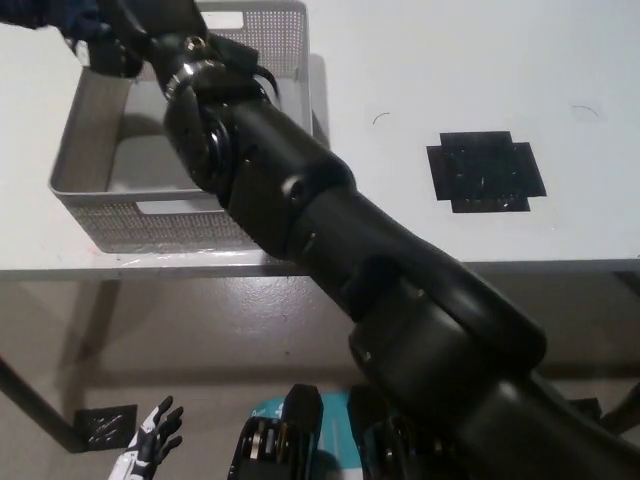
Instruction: Use the right hand to pick up a umbrella on the right side and place it into a container on the lft side
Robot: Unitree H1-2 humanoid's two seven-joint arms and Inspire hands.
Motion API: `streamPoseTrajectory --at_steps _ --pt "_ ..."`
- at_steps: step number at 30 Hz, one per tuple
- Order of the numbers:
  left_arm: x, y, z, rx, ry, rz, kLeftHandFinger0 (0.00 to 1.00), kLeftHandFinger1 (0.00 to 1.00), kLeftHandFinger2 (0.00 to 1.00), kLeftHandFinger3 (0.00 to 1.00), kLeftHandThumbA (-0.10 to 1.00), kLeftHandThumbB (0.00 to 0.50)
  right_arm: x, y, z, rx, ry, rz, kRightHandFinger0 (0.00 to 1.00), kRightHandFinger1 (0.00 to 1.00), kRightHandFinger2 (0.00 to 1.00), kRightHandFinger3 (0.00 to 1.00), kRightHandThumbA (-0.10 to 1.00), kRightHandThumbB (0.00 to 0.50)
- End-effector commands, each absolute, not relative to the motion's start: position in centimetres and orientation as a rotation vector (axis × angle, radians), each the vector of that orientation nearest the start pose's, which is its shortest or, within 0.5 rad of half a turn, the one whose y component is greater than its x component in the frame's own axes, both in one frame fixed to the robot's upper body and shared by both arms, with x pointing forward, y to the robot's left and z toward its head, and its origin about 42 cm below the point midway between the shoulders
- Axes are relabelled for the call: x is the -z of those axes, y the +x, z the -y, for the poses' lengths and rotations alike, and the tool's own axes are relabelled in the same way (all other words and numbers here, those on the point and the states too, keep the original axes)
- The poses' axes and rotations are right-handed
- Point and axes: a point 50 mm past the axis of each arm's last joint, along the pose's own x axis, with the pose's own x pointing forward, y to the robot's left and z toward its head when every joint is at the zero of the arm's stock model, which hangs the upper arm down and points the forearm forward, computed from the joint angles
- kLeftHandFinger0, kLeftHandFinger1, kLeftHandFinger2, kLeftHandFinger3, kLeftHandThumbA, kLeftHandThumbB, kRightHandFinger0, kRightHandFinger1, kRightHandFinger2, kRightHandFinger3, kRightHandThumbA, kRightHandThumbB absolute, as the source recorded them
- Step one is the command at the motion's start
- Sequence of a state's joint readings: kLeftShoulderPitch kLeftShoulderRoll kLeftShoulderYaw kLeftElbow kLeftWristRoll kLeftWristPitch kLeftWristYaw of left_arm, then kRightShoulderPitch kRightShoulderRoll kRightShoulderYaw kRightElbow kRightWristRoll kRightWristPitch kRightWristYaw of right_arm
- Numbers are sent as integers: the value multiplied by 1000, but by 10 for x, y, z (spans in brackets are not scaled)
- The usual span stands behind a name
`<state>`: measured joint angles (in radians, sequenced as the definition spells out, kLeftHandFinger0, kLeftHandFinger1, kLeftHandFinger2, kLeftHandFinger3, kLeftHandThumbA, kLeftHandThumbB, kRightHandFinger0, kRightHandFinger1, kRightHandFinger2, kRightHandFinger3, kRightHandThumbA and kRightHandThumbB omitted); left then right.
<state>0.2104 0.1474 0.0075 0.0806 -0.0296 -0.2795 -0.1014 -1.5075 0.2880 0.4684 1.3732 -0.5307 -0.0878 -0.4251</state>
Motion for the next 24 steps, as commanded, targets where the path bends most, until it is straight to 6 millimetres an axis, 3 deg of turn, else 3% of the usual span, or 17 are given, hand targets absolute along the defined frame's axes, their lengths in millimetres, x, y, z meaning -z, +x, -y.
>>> streamPoseTrajectory --at_steps 1,5,6,7,8,9,10,11,12,13,14,15,18,21,24 --pt "-60 208 -269 96 136 34 1000 1000 1000 1000 1000 207 -403 517 -99 -207 -967 690 0 0 408 107 -100 213" --pt "-63 215 -270 106 130 54 1000 1000 1000 1000 1000 203 -393 524 -86 -188 -975 672 0 0 412 113 -100 218" --pt "-63 216 -270 106 133 59 1000 1000 1000 1000 1000 208 -390 525 -82 -182 -971 668 0 0 377 88 -100 247" --pt "-65 219 -269 110 139 62 1000 1000 1000 1000 1000 218 -388 528 -77 -173 -974 663 0 0 364 116 -100 234" --pt "-66 219 -269 111 146 63 1000 1000 1000 1000 1000 220 -387 529 -74 -167 -977 657 0 0 386 129 -100 230" --pt "-68 220 -268 112 151 70 1000 1000 1000 1000 1000 208 -384 531 -71 -150 -992 646 0 0 476 178 -100 194" --pt "-69 222 -267 115 157 74 1000 1000 1000 1000 1000 202 -384 533 -69 -151 -1027 623 2 91 613 287 -35 175" --pt "-70 223 -266 118 156 74 1000 1000 1000 1000 1000 200 -383 534 -68 -154 -1077 606 363 536 1000 794 342 241" --pt "-71 224 -265 123 155 76 1000 1000 1000 1000 1000 194 -383 535 -67 -167 -1099 587 521 732 1000 1000 455 273" --pt "-71 225 -265 129 156 78 1000 1000 1000 1000 1000 193 -384 536 -67 -203 -1100 553 797 1000 1000 1000 569 317" --pt "-72 226 -264 134 157 79 1000 1000 1000 1000 1000 193 -384 537 -67 -226 -1096 532 886 1000 1000 1000 597 330" --pt "-74 227 -264 134 162 79 1000 1000 1000 1000 1000 200 -384 538 -67 -258 -1106 509 1000 1000 1000 1000 702 370" --pt "-76 230 -262 140 161 86 1000 1000 1000 1000 1000 201 -386 540 -65 -282 -1143 493 1000 1000 1000 1000 876 421" --pt "-78 233 -262 153 159 89 1000 1000 1000 1000 1000 213 -388 541 -64 -290 -1161 484 1000 1000 1000 1000 936 458" --pt "-83 237 -262 173 168 98 1000 1000 1000 1000 1000 209 -391 543 -60 -292 -1161 479 1000 1000 1000 1000 978 462"
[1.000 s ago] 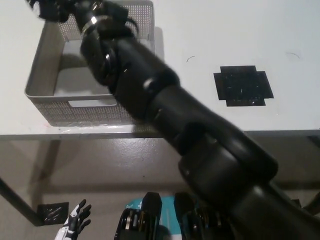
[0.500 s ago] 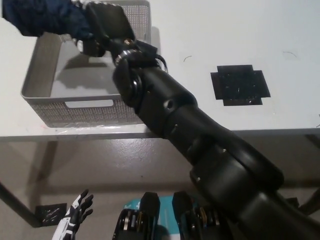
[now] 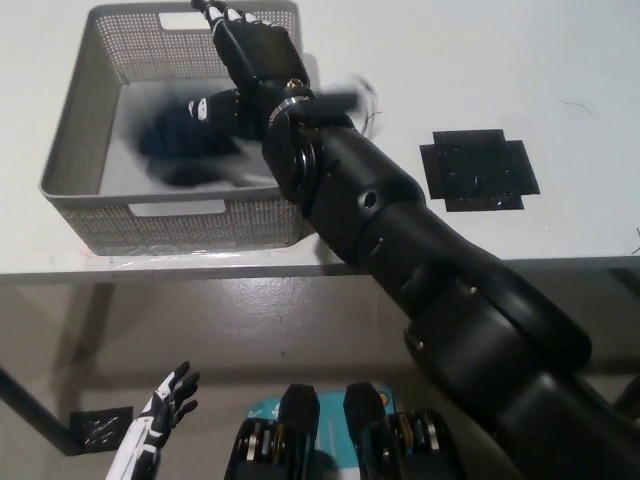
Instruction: Use the right hand to pick up a umbrella on the right side and place it into a container on the lft side
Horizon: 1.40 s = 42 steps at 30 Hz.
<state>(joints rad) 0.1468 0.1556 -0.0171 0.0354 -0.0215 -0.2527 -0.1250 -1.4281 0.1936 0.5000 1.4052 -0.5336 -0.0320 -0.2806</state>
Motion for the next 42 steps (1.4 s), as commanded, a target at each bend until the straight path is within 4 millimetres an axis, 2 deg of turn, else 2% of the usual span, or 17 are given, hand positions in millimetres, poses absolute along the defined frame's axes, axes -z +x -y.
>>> streamPoseTrajectory --at_steps 1,7,13,15,17,19,21,22,25,26,30,34,35,37,38,41,42 --pt "-84 237 -262 173 171 94 1000 1000 1000 1000 1000 210 -391 544 -59 -287 -1163 480 1000 1000 1000 1000 987 475" --pt "-87 242 -261 182 180 101 1000 1000 1000 1000 1000 198 -395 549 -48 -268 -1163 468 1000 1000 1000 1000 1000 465" --pt "-88 245 -260 190 187 110 1000 1000 1000 1000 1000 201 -414 558 -28 -232 -1130 502 1000 1000 1000 1000 1000 421" --pt "-87 244 -261 188 195 103 1000 1000 1000 1000 1000 207 -430 563 -12 -205 -1085 559 1000 1000 1000 1000 1000 425" --pt "-87 244 -262 182 163 89 1000 1000 1000 1000 1000 231 -460 564 6 -173 -1038 617 1000 1000 1000 1000 1000 429" --pt "-87 243 -261 179 160 80 1000 1000 1000 1000 1000 245 -485 558 28 -142 -941 683 1000 1000 1000 1000 1000 391" --pt "-85 243 -262 182 164 77 1000 1000 1000 1000 1000 237 -514 541 63 -110 -833 771 1000 1000 1000 1000 1000 369" --pt "-84 243 -262 182 160 74 1000 1000 1000 1000 1000 236 -519 536 73 -100 -810 791 1000 1000 1000 1000 1000 369" --pt "-82 241 -264 180 158 68 1000 1000 1000 1000 1000 231 -530 495 130 -43 -716 892 1000 1000 1000 1000 1000 382" --pt "-81 239 -265 178 162 68 1000 1000 1000 1000 1000 223 -524 476 152 -34 -687 916 1000 1000 1000 1000 1000 377" --pt "-76 237 -270 152 172 69 1000 1000 1000 1000 1000 214 -485 423 189 -24 -655 951 1000 1000 1000 1000 1000 371" --pt "-70 235 -275 142 172 61 1000 1000 1000 1000 1000 200 -399 359 226 -59 -635 923 1000 1000 1000 1000 1000 374" --pt "-70 236 -275 141 170 60 1000 1000 1000 1000 1000 200 -393 355 227 -64 -628 919 1000 1000 1000 1000 1000 373" --pt "-67 236 -277 138 170 58 1000 1000 1000 1000 1000 202 -349 333 236 -82 -566 882 1000 1000 1000 1000 1000 361" --pt "-65 237 -277 137 170 54 1000 1000 1000 1000 1000 210 -317 316 241 -91 -531 837 1000 1000 1000 1000 1000 359" --pt "-62 239 -277 136 173 56 1000 1000 1000 1000 1000 209 -250 296 240 -89 -440 744 1000 1000 1000 1000 1000 318" --pt "-61 239 -277 133 171 54 1000 1000 1000 1000 1000 209 -237 292 238 -89 -423 721 1000 1000 1000 1000 1000 309"
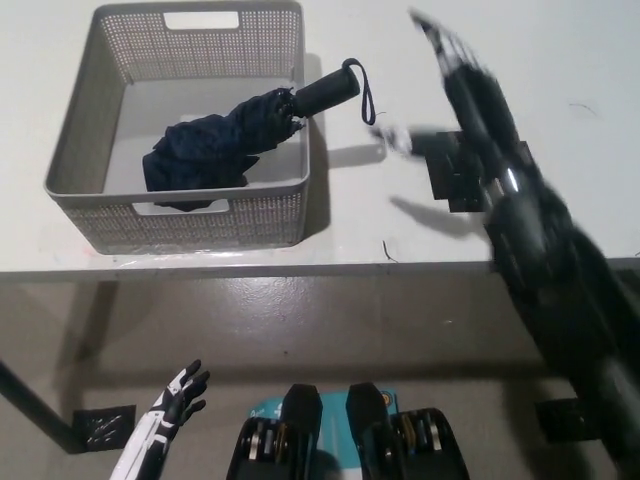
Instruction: Use the right hand to pick up a umbrella on the right side and place it into a container on the lft side
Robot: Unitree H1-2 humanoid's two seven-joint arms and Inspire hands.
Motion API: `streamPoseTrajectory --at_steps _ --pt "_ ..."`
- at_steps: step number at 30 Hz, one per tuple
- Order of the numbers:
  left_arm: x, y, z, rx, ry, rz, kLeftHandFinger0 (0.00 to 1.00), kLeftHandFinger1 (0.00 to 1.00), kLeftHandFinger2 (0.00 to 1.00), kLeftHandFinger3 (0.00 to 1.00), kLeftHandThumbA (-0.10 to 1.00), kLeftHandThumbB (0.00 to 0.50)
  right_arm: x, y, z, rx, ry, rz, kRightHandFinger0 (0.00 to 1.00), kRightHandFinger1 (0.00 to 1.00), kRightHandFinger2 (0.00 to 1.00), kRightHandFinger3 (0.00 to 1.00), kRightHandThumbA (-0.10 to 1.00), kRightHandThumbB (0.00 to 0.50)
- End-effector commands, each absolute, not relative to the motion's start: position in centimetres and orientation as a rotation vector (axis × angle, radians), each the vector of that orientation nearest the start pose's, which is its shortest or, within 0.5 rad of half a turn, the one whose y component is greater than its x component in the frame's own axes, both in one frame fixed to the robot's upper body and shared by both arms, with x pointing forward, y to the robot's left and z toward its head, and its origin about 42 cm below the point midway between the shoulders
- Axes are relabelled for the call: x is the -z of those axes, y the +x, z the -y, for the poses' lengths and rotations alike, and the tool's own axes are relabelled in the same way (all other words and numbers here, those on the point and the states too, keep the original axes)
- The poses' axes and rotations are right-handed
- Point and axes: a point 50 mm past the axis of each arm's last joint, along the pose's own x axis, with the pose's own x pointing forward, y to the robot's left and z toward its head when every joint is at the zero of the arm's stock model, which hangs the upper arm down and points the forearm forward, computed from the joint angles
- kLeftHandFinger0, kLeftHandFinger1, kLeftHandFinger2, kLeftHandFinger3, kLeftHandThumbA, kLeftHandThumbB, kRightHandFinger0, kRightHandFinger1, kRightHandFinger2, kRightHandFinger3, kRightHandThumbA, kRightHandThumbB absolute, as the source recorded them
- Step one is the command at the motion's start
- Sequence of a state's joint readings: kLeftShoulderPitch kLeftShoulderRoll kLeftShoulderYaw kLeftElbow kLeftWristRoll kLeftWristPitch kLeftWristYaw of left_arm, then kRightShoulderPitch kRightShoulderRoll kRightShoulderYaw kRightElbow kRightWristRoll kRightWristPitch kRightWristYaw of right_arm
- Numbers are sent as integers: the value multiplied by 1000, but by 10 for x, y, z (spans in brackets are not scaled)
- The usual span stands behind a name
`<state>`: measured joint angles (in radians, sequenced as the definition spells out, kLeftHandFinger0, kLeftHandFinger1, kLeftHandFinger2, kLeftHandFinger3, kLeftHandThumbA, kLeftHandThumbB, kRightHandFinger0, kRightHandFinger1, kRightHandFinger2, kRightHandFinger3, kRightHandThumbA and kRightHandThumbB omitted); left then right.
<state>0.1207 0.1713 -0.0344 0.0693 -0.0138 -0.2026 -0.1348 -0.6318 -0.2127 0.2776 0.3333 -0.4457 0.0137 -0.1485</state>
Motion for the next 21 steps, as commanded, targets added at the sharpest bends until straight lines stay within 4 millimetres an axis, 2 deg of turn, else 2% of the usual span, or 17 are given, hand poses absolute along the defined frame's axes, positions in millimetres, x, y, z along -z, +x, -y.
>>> streamPoseTrajectory --at_steps 1,4,5,6,8,10,13,16,17,19,21 --pt "-59 238 -277 130 172 44 1000 1000 1000 1000 1000 217 -205 284 234 -85 -401 651 1000 1000 1000 1000 1000 315" --pt "-57 238 -276 126 171 41 1000 1000 1000 1000 1000 210 -172 277 230 -79 -380 580 1000 1000 1000 1000 1000 294" --pt "-56 239 -276 126 172 41 1000 1000 1000 1000 1000 207 -147 272 228 -73 -339 525 1000 1000 1000 1000 1000 297" --pt "-55 238 -275 125 170 38 1000 1000 1000 1000 1000 204 -133 268 226 -62 -314 491 1000 1000 1000 1000 1000 292" --pt "-55 240 -275 122 172 36 1000 1000 1000 1000 1000 200 -109 259 223 -61 -253 414 1000 1000 1000 1000 1000 321" --pt "-54 240 -276 118 170 36 1000 1000 1000 1000 1000 197 -91 248 216 -61 -217 360 1000 1000 1000 1000 1000 317" --pt "-56 243 -278 114 164 42 1000 1000 1000 1000 1000 199 -76 239 210 -56 -192 302 1000 1000 1000 1000 1000 338" --pt "-58 245 -277 115 167 42 1000 1000 1000 1000 1000 191 -65 231 209 -54 -150 249 1000 1000 1000 1000 1000 321" --pt "-58 246 -277 113 168 44 1000 1000 1000 1000 1000 190 -64 231 209 -55 -141 244 1000 1000 1000 1000 1000 317" --pt "-60 248 -277 108 167 48 1000 1000 1000 1000 1000 194 -60 229 210 -54 -127 226 1000 1000 1000 1000 1000 342" --pt "-60 249 -278 106 166 52 1000 1000 1000 1000 1000 200 -59 229 211 -56 -122 221 1000 1000 1000 1000 1000 334"
